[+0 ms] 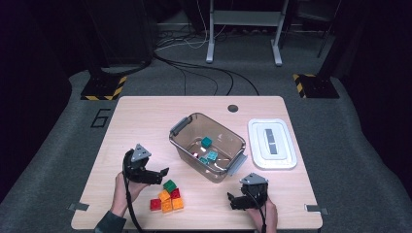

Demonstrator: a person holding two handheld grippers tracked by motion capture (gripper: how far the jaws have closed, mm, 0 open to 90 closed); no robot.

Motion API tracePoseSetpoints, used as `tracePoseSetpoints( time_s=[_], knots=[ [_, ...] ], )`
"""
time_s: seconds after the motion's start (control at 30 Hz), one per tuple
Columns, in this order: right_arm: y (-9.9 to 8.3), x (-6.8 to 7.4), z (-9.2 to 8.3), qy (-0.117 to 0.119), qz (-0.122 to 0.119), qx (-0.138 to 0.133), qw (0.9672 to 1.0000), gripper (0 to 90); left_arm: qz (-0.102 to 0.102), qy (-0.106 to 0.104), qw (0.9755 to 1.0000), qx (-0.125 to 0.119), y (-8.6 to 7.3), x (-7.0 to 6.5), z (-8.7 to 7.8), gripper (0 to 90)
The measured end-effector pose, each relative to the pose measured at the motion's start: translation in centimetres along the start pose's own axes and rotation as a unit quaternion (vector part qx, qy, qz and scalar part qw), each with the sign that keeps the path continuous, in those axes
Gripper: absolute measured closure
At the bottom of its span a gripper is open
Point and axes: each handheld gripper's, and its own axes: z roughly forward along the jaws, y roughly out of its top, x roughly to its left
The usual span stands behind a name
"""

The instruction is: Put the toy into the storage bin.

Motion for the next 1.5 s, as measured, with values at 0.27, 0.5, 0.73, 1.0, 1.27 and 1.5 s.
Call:
tracePoseSetpoints(
  time_s=[0.27, 0.5, 0.73, 1.0, 1.27, 1.5],
  knots=[
    [0.0, 0.0, 0.0, 0.0, 0.0, 0.0, 1.0, 0.0, 0.001, -0.031, 0.9994, 0.014, -1.3, -0.7, 1.0, 0.0],
    [0.0, 0.0, 0.0, 0.0, 0.0, 0.0, 1.0, 0.0, 0.004, -0.049, 0.9981, 0.038, -2.5, -1.3, 1.8, 0.0],
    [0.0, 0.0, 0.0, 0.0, 0.0, 0.0, 1.0, 0.0, 0.005, -0.042, 0.9973, 0.06, -3.7, -1.2, 2.5, 1.4],
    [0.0, 0.0, 0.0, 0.0, 0.0, 0.0, 1.0, 0.0, -0.019, -0.035, 0.9975, 0.058, -3.9, 0.1, 3.0, 2.2],
    [0.0, 0.0, 0.0, 0.0, 0.0, 0.0, 1.0, 0.0, -0.024, -0.021, 0.9973, 0.066, -4.1, 0.9, 3.4, 3.7],
    [0.0, 0.0, 0.0, 0.0, 0.0, 0.0, 1.0, 0.0, -0.027, -0.042, 0.9966, 0.066, -4.5, 0.8, 3.3, 16.7]
  ],
)
